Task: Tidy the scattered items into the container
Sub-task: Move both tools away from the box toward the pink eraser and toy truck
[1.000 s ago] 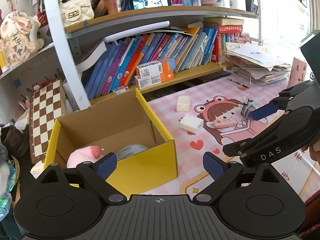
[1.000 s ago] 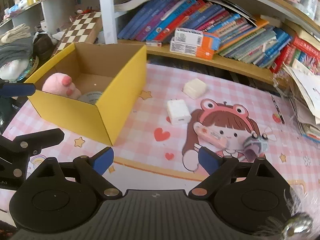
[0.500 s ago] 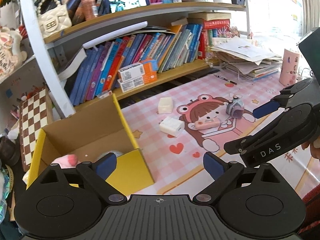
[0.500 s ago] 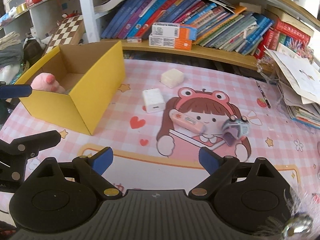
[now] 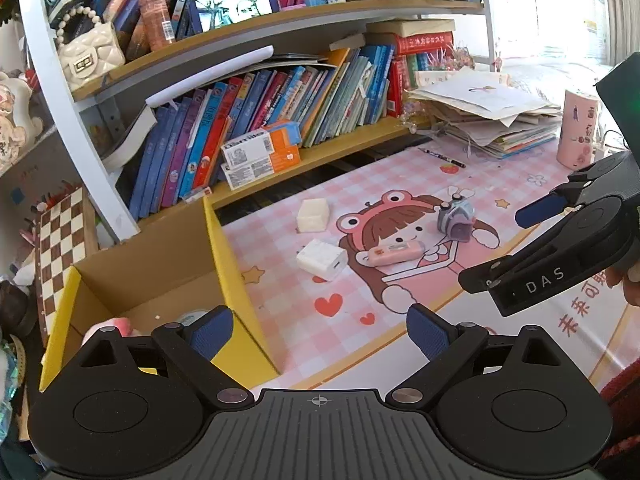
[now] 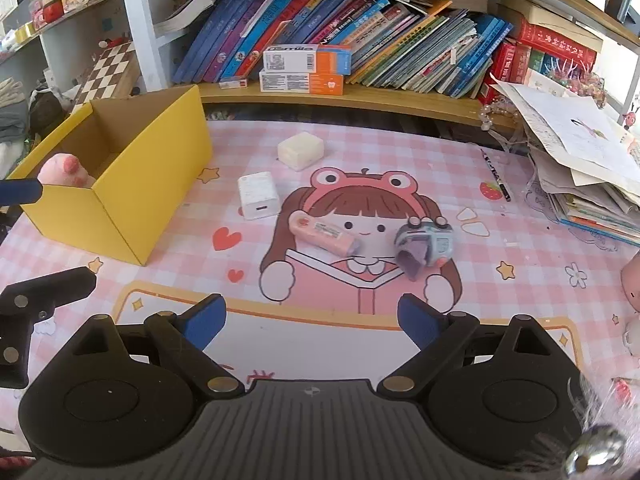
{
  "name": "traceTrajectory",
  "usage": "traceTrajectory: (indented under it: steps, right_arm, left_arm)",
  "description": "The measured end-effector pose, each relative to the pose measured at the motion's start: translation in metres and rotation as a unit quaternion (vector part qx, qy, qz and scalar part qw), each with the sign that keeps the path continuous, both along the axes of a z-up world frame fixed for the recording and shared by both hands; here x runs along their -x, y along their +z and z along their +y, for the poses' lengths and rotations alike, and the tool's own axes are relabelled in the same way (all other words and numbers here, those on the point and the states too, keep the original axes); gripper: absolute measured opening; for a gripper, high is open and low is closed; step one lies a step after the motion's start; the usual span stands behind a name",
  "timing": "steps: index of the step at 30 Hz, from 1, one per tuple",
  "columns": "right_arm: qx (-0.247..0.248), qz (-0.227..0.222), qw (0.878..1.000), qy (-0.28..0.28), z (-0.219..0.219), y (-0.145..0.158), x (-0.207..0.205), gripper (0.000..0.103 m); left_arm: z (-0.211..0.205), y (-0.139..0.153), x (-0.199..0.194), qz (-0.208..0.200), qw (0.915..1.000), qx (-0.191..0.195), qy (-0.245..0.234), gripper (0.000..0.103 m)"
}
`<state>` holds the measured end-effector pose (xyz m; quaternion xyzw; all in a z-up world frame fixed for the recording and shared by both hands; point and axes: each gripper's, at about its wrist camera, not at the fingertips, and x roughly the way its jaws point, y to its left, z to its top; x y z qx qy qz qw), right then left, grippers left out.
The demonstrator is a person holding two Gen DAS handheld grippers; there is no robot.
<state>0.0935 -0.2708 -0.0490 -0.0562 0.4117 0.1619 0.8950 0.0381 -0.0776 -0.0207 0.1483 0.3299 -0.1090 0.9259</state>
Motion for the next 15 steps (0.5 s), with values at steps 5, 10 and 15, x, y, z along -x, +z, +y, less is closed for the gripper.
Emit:
traceTrajectory:
  steps: [5,10,15]
  right_arm:
    - [0.001,0.000,1.000,-0.003,-0.013,-0.002,-0.003,0.093]
    - [0.001,-0.001,1.000,-0.009,-0.025,-0.004,-0.007,0.094]
    - [-0.002,-0.002,1.000,-0.017,-0.034,-0.006,-0.014,0.094]
  left_arm:
    - [-0.014,-0.002,-0.002,0.001,1.0000,0.002,-0.003,0.096]
    - [-0.024,-0.005,-0.006,0.003,1.0000,0.006,-0.003,0.096]
    - [-0.029,-0.006,-0.018,0.002,0.9999,0.009,-0.005,0.096]
